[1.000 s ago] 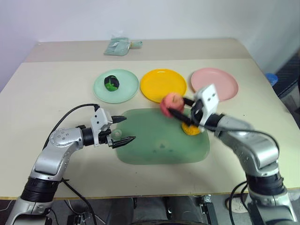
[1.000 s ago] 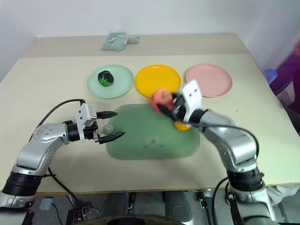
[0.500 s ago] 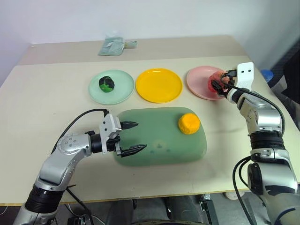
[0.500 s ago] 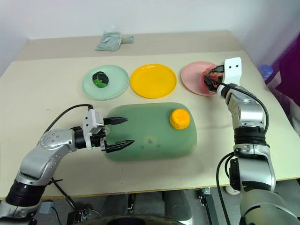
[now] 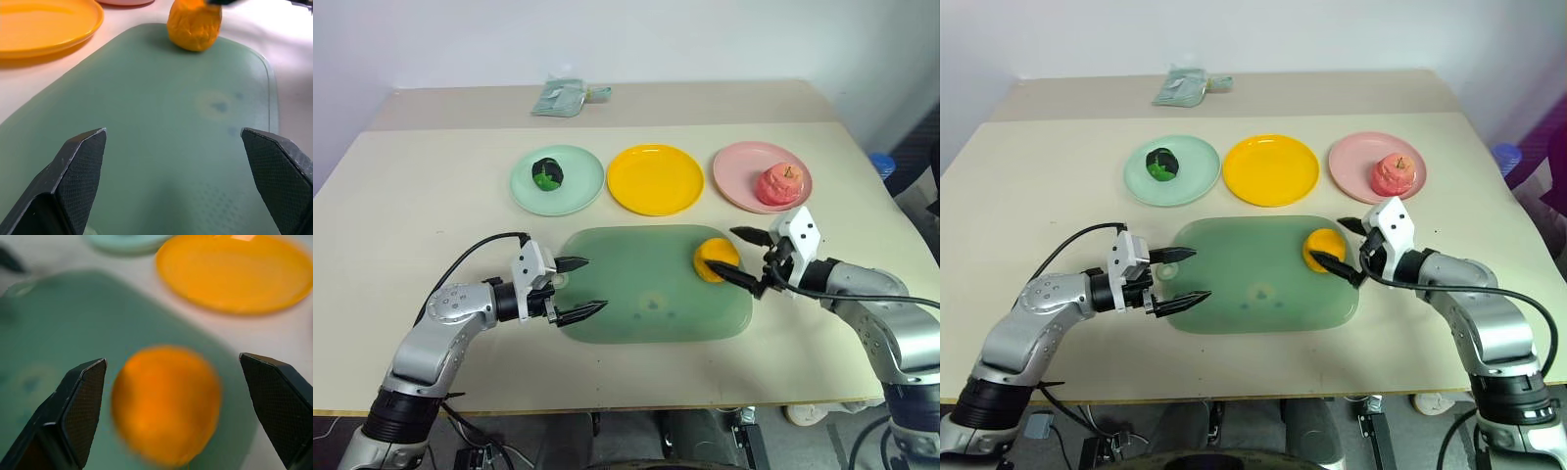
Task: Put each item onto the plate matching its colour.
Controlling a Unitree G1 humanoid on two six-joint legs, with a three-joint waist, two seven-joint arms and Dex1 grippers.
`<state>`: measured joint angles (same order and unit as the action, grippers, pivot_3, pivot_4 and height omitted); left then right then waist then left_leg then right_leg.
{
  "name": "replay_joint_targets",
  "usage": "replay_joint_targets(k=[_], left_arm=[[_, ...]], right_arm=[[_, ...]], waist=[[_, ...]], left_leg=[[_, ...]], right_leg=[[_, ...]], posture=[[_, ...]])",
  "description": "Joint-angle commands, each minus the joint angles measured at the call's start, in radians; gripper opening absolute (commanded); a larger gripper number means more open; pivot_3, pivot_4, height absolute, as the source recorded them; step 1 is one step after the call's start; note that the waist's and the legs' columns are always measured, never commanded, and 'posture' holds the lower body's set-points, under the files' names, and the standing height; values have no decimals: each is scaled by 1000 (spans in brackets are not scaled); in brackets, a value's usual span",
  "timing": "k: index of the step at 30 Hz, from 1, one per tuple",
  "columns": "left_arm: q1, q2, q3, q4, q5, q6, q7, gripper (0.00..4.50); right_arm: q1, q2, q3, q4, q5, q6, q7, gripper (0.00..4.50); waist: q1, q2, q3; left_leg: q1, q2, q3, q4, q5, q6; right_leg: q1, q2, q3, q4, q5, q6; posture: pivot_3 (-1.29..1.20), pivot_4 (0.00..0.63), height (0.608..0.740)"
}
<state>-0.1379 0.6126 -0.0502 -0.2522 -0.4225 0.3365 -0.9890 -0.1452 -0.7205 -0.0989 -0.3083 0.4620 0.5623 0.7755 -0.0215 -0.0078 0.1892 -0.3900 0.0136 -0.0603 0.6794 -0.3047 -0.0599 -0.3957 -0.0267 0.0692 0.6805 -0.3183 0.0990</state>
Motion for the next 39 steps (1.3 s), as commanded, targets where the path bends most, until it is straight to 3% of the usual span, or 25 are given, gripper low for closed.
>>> replay_joint_targets(k=[1, 3, 6, 7, 10, 15, 21, 24, 25, 29, 32, 36, 39], left_arm=[[-13, 0, -1, -6, 5, -27, -11, 4500], [-11, 5, 3, -16, 2, -23, -9, 4500], [-9, 13, 17, -28, -5, -12, -2, 4500], [-8, 16, 23, -30, -7, -9, 1, 4500], [2, 27, 39, -31, -11, -5, 8, 4500], [1, 30, 82, -3, -15, 2, 36, 4500], [-9, 14, 86, 41, -3, -26, 41, 4500], [11, 0, 98, 34, 3, -38, 66, 4500], [22, -5, 102, 25, 1, -38, 78, 4500], [67, -16, 134, -13, -11, -36, 127, 4500], [88, 2, 192, 16, -5, -51, 151, 4500], [79, 39, 293, 106, 27, -87, 204, 4500], [75, 71, 353, 177, 43, -114, 224, 4500]], right_arm=[[-7, 4, 44, 16, -68, -20, -29, 4429], [-23, 18, 53, 25, -71, -8, -38, 4429], [-48, 40, 51, 16, -72, -23, -49, 3190], [-64, 55, 44, 16, -67, -27, -59, 3014], [-131, 97, 27, 21, -45, -16, -86, 3014], [-407, 238, 112, 231, -140, -19, -196, 3014], [-761, 411, 190, 801, -298, -172, -283, 3014], [-835, 439, 185, 950, -332, -277, -284, 4443], [-839, 437, 179, 956, -338, -307, -282, 4443], [-754, 382, 158, 833, -330, -363, -222, 4443], [-582, 291, 116, 598, -273, -316, -141, 4443], [-301, 132, -21, 251, -88, -160, 0, 4443], [-109, 36, -137, 133, -8, -95, 57, 4443]], waist=[[1, 0, 0], [3, 0, 0], [4, 0, 0], [3, 0, 0], [0, 0, 0], [-10, 0, 0], [-21, 0, 0], [-22, 0, 0], [-22, 0, 0], [-23, 0, 0], [-14, 0, 0], [0, 0, 0], [-2, 1, 0]], left_leg=[[0, 0, 0, 0, 0, 0], [0, 0, 0, 0, 0, 0], [0, 0, 0, 0, 0, 0], [0, 0, 0, 0, 0, 0], [0, 0, 0, 0, 0, 0], [0, 1, 0, 0, 0, 0], [-1, -1, 1, -1, 0, -1], [-3, -1, 0, -3, 0, -1], [-3, -1, 0, -4, 0, -1], [-6, -1, 2, -4, 1, -1], [-6, 0, 0, -3, 1, -1], [-6, 0, 0, -3, 1, -1], [-4, 0, 1, -2, 0, -1]], right_leg=[[0, 0, 0, 0, 0, 0], [0, 0, 0, 0, 0, 0], [0, -1, 0, 0, 0, 0], [0, -1, 0, 0, 0, 0], [-1, 0, 0, 0, 0, 0], [-1, 0, 0, 1, 0, 0], [-4, -1, 0, 1, 0, 0], [-5, -2, 0, 1, 0, 0], [-6, -3, 0, 1, 0, 0], [-10, -4, 0, 2, 0, 0], [-9, -4, 0, 2, 0, 0], [-8, -4, 0, 2, 0, 0], [-7, -2, 1, 3, 0, 0]], posture=[[0, 150, 740], [0, 150, 740], [0, 150, 740], [0, 150, 740], [0, 150, 740], [0, 150, 740], [0, 150, 740], [0, 150, 740], [0, 150, 740], [0, 150, 740], [0, 150, 740], [0, 150, 740], [0, 150, 740]])
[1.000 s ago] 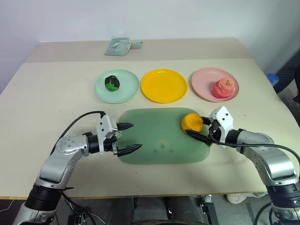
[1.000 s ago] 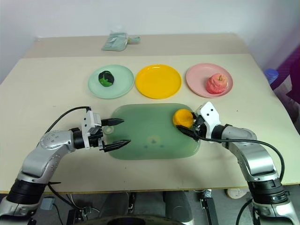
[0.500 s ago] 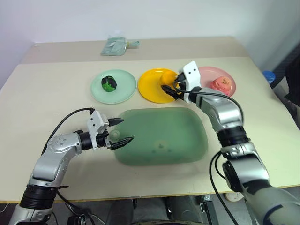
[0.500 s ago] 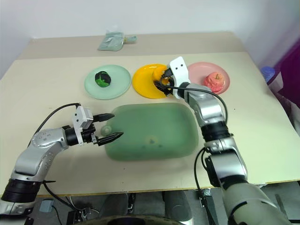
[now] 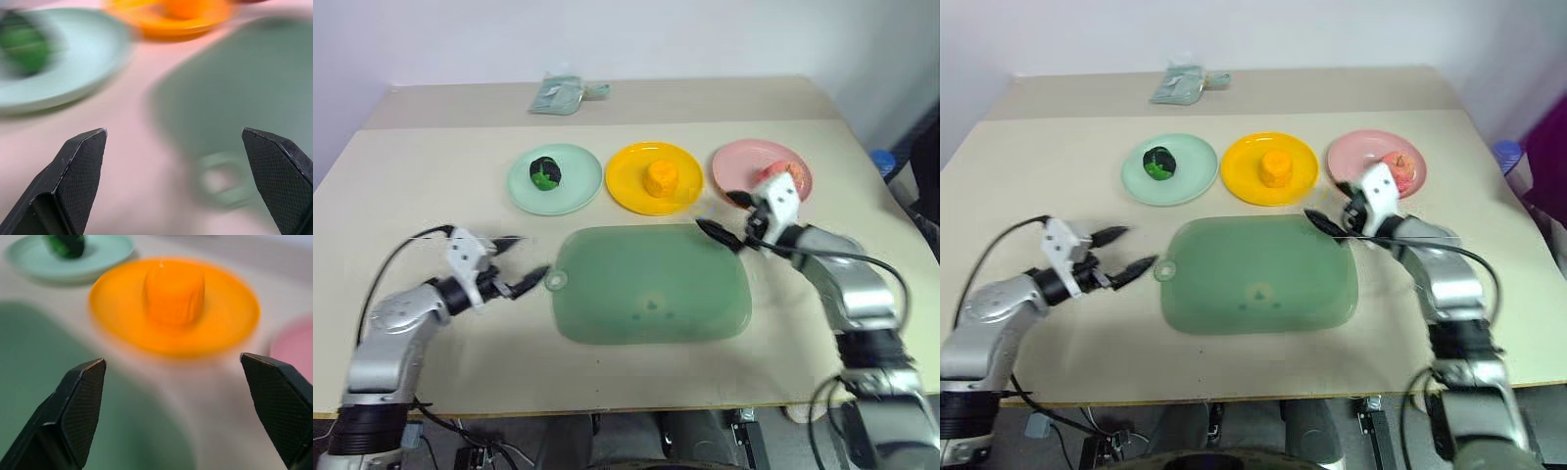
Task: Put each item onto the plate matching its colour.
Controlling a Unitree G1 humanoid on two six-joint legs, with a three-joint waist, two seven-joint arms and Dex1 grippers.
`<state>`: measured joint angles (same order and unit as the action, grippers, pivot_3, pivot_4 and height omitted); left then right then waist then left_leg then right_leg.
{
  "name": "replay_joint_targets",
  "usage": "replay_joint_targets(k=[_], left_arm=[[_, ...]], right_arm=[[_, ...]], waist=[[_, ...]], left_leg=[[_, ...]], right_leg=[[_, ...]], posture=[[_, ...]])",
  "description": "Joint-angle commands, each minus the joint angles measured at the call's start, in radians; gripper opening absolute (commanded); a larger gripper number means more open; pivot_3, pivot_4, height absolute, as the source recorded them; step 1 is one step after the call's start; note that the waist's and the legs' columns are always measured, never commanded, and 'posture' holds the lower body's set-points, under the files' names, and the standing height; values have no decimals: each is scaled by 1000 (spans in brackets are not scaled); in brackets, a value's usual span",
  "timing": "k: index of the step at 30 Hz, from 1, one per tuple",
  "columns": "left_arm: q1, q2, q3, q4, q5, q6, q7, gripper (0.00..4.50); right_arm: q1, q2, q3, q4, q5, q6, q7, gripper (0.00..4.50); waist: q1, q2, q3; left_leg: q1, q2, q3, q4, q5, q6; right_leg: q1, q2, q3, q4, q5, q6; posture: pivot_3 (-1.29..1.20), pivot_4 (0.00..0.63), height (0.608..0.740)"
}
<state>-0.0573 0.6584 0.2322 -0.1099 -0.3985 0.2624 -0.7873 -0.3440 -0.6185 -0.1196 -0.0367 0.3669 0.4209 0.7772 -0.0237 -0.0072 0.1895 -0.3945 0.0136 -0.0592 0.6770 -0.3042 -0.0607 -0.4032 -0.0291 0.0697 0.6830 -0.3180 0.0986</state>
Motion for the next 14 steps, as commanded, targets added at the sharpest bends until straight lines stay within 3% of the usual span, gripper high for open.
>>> replay_joint_targets(k=[1, 7, 14], left_arm=[[-7, 37, 91, 65, 29, -51, 36, 4500], [-21, 46, 183, 147, 15, -56, 94, 4500], [-2, 8, 170, 75, 22, -17, 162, 4500]], right_arm=[[152, -89, -156, -164, 99, 56, 62, 4443], [376, -115, -336, -220, 132, 69, 30, 4443], [400, -116, -320, -179, 105, 44, 15, 4443]], waist=[[0, 0, 0], [4, -1, 0], [4, -1, 0]], left_leg=[[2, 0, 0, 0, 0, 0], [4, 0, 0, 0, 0, 0], [5, 1, 0, 0, 0, 0]], right_leg=[[1, 0, 0, 0, 0, 0], [6, 1, 0, -2, 0, 0], [6, 1, 0, -2, 0, 0]], posture=[[0, 150, 740], [0, 150, 740], [0, 150, 740]])
